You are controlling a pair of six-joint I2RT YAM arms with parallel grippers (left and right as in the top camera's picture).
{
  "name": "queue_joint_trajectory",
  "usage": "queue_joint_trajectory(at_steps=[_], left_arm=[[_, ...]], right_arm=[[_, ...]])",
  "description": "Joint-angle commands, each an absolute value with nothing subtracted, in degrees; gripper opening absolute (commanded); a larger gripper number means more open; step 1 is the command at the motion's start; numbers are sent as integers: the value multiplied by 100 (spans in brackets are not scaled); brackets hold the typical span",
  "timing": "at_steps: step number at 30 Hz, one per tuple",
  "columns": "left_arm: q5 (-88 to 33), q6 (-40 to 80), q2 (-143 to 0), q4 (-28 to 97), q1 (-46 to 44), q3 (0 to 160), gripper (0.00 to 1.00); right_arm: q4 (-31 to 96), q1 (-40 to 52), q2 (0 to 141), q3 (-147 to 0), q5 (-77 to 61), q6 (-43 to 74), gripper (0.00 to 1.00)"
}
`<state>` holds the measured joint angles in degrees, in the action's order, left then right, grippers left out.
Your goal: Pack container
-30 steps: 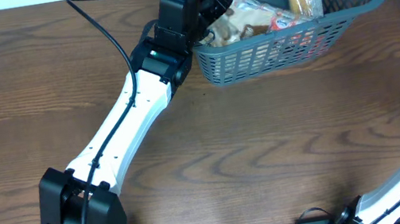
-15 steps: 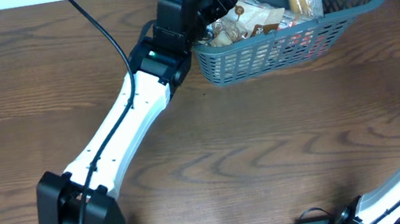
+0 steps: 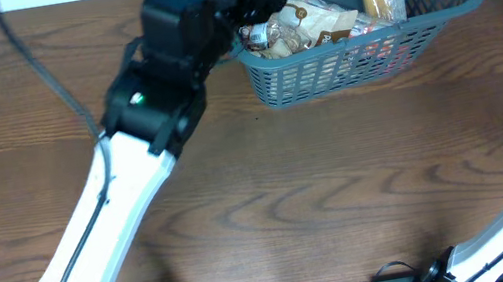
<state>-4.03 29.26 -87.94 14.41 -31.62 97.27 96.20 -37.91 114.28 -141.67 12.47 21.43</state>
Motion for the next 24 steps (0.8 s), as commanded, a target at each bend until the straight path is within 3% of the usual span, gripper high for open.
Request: queue_joint_trajectory(at_steps=[1,10,20,24], left_arm=[[169,2329,-8289,1881,-3153,9832,81],[1476,1999,-6676,4300,-3153,9832,81],[1673,2176,-5459,6899,-3153,9832,82],[2589,2867,-5301,8132,-3153,9832,82]], right_arm=[[9625,-3854,11428,-14162,1308,2180,99],[9625,-3854,11428,-14162,1308,2180,99],[9625,-3854,11428,-14162,1308,2180,99],[9625,-3854,11428,-14162,1308,2180,99]])
